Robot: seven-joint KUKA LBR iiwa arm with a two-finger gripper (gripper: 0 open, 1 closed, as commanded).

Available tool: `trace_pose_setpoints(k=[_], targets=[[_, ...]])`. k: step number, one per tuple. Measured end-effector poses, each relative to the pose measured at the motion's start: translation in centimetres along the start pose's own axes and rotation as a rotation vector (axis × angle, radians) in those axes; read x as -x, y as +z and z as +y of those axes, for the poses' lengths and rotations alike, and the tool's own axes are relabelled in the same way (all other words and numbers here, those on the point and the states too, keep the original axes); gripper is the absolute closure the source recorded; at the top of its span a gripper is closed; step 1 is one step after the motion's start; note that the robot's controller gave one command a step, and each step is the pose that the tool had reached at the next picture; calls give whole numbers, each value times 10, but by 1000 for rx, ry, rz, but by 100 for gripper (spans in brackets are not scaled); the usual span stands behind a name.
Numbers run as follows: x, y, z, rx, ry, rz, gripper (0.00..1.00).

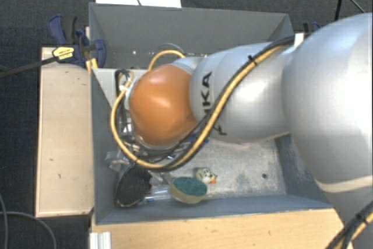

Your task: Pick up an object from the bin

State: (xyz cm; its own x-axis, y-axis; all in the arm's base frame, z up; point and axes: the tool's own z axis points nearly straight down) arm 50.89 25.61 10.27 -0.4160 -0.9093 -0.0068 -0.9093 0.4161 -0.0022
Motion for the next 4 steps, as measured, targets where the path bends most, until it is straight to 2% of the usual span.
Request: trace_pose_setpoints(k=[1, 2, 3, 4], targets=[[-6, 30, -3, -6, -13, 5, 0], [-6, 29, -4, 1, -1, 4, 0], [-5, 29, -4, 1, 3, 3, 100], [-3, -23, -5, -1, 18, 1, 100]])
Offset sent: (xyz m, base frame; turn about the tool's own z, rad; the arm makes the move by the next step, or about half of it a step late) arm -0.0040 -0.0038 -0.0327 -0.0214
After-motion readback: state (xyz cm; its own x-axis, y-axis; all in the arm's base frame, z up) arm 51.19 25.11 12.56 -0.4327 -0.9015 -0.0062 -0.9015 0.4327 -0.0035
